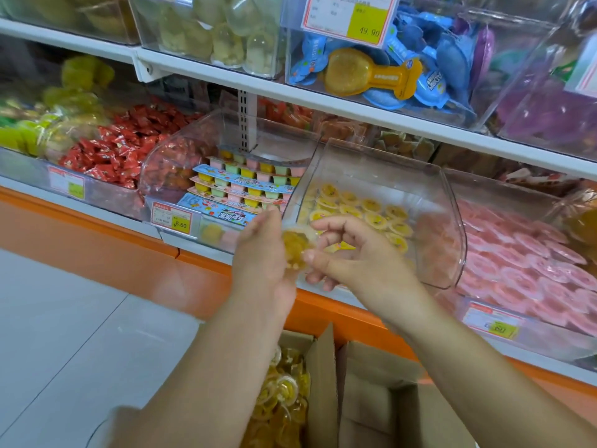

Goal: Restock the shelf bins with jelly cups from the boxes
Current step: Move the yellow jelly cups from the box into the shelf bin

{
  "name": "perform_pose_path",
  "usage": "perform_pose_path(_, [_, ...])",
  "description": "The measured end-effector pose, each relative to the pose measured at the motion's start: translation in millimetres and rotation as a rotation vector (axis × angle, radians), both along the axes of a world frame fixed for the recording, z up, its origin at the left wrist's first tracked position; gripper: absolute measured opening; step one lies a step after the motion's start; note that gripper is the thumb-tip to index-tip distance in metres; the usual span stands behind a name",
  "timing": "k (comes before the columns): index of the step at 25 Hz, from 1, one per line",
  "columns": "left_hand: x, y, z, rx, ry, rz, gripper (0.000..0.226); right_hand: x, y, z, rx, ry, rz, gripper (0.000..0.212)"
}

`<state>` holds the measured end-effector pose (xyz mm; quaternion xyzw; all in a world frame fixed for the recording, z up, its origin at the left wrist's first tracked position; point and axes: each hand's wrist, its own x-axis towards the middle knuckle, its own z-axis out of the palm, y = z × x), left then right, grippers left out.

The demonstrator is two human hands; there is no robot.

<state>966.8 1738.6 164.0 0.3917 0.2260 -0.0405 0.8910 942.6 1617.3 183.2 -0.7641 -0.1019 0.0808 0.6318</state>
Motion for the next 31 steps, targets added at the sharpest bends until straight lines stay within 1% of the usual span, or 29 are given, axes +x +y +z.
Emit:
perform_pose_path(1, [-0.7, -2.3, 0.4, -0.03, -0.019, -0.022, 0.039, 3.7, -1.4, -2.5, 0.039, 0.019, -0.038, 0.037])
perform_pose_path(3, [-2.1, -1.9, 2.3, -0.103, 0.017, -0.011, 0.033, 19.7, -14.3, -2.4, 0.113, 0.062, -0.081, 0.034])
perform_pose_path(4, [-3.3, 1.3, 3.7, -0.129, 0.055, 0.018, 0.029, 31.0, -23.6, -0.3, 0.111, 0.054, -0.101, 0.03])
perform_pose_path(5, [-3.0, 6.8, 3.5, -0.128, 0.081, 0.039, 0.028, 44.5, -32.1, 1.7, 0.063, 0.023, -0.129, 0.024])
perform_pose_path(7, [-2.3, 19.0, 3.1, -0.105, 0.109, 0.037, 0.031, 72.9, -44.0, -2.2, -0.151, -0.046, -0.186, 0.012])
perform_pose_path(8, [-1.6, 24.6, 1.9, -0.099, 0.12, 0.02, 0.031, 84.5, -45.9, -7.9, -0.282, -0.061, -0.183, 0.011])
perform_pose_path(10, [-2.2, 31.6, 1.1, -0.103, 0.154, -0.013, 0.031, 99.2, -42.9, -23.5, -0.533, -0.032, -0.069, 0.013])
perform_pose_path(11, [-3.1, 33.9, 0.2, -0.108, 0.163, -0.027, 0.031, 103.1, -40.3, -32.0, -0.596, 0.016, 0.003, 0.014])
perform_pose_path(12, [-4.0, 36.1, -0.7, -0.108, 0.167, -0.038, 0.029, 107.0, -38.7, -39.5, -0.599, 0.064, 0.043, 0.014])
perform_pose_path(13, [-5.1, 37.8, -1.2, -0.102, 0.166, -0.053, 0.027, 110.7, -38.1, -44.8, -0.563, 0.089, 0.028, 0.013])
perform_pose_path(15, [-7.0, 41.6, -1.3, -0.089, 0.168, -0.073, 0.026, 121.6, -37.8, -50.9, -0.482, 0.09, -0.15, 0.01])
perform_pose_path(16, [-7.9, 43.0, -0.3, -0.089, 0.17, -0.069, 0.024, 127.1, -36.7, -51.7, -0.475, 0.1, -0.239, 0.013])
perform_pose_path(17, [-8.4, 44.3, 0.6, -0.087, 0.173, -0.055, 0.021, 131.3, -33.7, -52.4, -0.49, 0.138, -0.281, 0.022])
perform_pose_path(19, [-9.3, 46.2, 3.4, -0.084, 0.174, -0.033, 0.017, 137.5, -23.8, -54.3, -0.518, 0.289, -0.249, 0.039])
perform_pose_path(21, [-10.6, 46.7, 4.4, -0.084, 0.168, -0.037, 0.019, 142.4, -13.8, -55.2, -0.444, 0.439, -0.219, 0.046])
perform_pose_path(23, [-11.1, 47.4, 4.0, -0.08, 0.159, -0.055, 0.02, 149.5, -11.0, -57.9, -0.345, 0.527, -0.228, 0.04])
perform_pose_path(24, [-11.3, 47.4, 4.4, -0.076, 0.159, -0.065, 0.02, 151.9, -11.1, -59.9, -0.285, 0.552, -0.247, 0.031])
perform_pose_path(26, [-12.1, 47.1, 5.5, -0.069, 0.162, -0.078, 0.019, 154.3, -14.7, -64.4, -0.171, 0.585, -0.279, 0.007])
perform_pose_path(29, [-13.4, 47.3, 6.8, -0.06, 0.157, -0.089, 0.017, 154.3, -28.7, -67.7, -0.074, 0.632, -0.268, 0.014])
perform_pose_path(31, [-13.7, 47.7, 6.6, -0.053, 0.151, -0.095, 0.018, 151.7, -37.5, -64.9, -0.109, 0.679, -0.202, 0.012])
